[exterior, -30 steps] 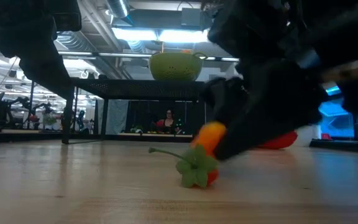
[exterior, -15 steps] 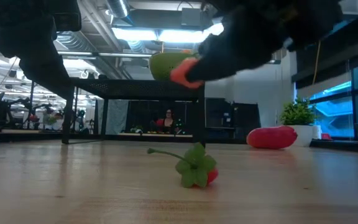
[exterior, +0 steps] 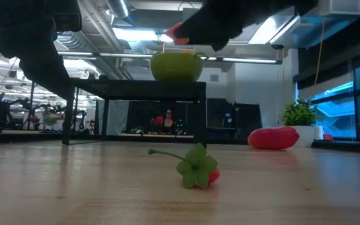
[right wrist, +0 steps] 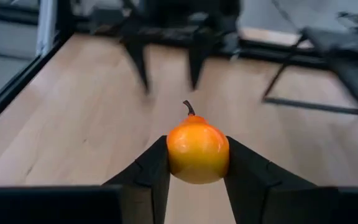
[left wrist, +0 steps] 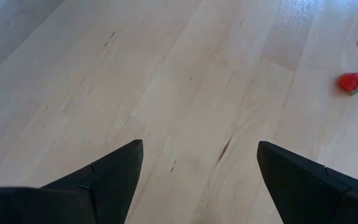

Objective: Pick & Place Fruit
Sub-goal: Put the pear into the green strainer bowl on the shelf

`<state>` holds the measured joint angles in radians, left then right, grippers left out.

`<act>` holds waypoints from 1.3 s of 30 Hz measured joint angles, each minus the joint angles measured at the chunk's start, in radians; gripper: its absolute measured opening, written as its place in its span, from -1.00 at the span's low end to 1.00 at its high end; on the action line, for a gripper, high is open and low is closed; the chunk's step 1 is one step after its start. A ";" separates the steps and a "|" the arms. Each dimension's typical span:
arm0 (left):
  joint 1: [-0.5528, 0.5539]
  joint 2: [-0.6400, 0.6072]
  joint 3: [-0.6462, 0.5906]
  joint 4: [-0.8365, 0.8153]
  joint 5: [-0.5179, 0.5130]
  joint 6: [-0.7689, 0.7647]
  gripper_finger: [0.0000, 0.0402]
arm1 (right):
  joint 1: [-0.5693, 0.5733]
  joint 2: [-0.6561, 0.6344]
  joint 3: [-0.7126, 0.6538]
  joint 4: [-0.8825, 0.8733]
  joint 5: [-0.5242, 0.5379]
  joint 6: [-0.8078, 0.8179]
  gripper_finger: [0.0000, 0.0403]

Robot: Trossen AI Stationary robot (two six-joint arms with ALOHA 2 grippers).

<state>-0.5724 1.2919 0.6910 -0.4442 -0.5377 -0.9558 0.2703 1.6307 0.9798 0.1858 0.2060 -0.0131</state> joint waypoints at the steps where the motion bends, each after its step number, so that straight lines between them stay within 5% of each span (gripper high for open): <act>1: 0.000 0.000 0.000 0.000 0.000 0.000 0.56 | -0.013 -0.012 0.000 0.000 0.000 -0.002 -0.39; 31: 0.000 0.000 0.000 0.001 -0.005 0.000 0.56 | -0.359 -0.092 0.000 0.272 0.049 -0.010 -0.38; 39: 0.000 0.000 0.000 0.001 -0.005 0.000 0.56 | -0.437 -0.092 0.100 0.134 0.044 0.018 -0.38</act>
<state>-0.5722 1.2922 0.6910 -0.4436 -0.5423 -0.9558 -0.1662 1.5387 1.0795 0.3195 0.2501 0.0052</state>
